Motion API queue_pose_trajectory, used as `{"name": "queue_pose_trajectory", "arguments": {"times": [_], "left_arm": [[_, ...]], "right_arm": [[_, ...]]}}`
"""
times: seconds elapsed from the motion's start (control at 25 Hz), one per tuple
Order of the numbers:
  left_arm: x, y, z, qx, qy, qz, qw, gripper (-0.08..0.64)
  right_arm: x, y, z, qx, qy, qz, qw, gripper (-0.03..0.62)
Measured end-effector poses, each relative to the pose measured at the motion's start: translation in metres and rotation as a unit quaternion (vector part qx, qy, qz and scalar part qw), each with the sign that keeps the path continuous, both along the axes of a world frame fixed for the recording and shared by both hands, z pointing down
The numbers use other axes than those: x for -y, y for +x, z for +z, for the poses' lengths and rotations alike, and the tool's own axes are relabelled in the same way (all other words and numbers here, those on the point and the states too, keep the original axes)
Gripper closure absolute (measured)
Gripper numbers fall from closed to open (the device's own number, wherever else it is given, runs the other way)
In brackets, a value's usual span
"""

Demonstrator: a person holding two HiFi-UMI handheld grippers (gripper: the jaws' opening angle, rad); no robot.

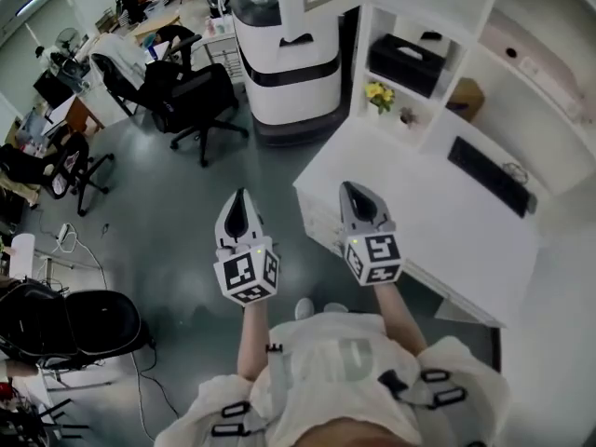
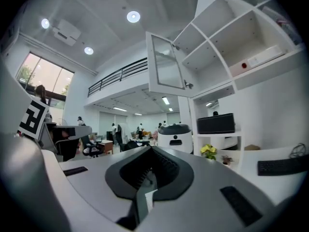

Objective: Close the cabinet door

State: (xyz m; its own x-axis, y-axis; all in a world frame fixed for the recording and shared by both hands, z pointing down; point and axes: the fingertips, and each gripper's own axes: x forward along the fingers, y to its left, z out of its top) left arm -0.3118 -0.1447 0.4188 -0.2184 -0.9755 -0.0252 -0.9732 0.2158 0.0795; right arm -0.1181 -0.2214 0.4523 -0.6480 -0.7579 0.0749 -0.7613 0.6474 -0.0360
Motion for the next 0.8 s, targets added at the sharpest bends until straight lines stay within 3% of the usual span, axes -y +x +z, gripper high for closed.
{"name": "queue_pose_trajectory", "arguments": {"times": [0.24, 0.4, 0.8], "left_arm": [[0.038, 0.038, -0.004, 0.000, 0.003, 0.080, 0.9968, 0.555], [0.049, 0.065, -0.004, 0.004, 0.001, 0.115, 0.9934, 0.555], [0.074, 0.123, -0.008, 0.011, 0.008, 0.162, 0.9868, 0.555]], "right_arm": [[0.006, 0.067, -0.001, 0.003, 0.003, 0.104, 0.995, 0.589], [0.006, 0.102, 0.001, 0.000, 0.002, 0.148, 0.989, 0.589], [0.013, 0.154, 0.003, 0.005, -0.006, 0.194, 0.981, 0.589]]}}
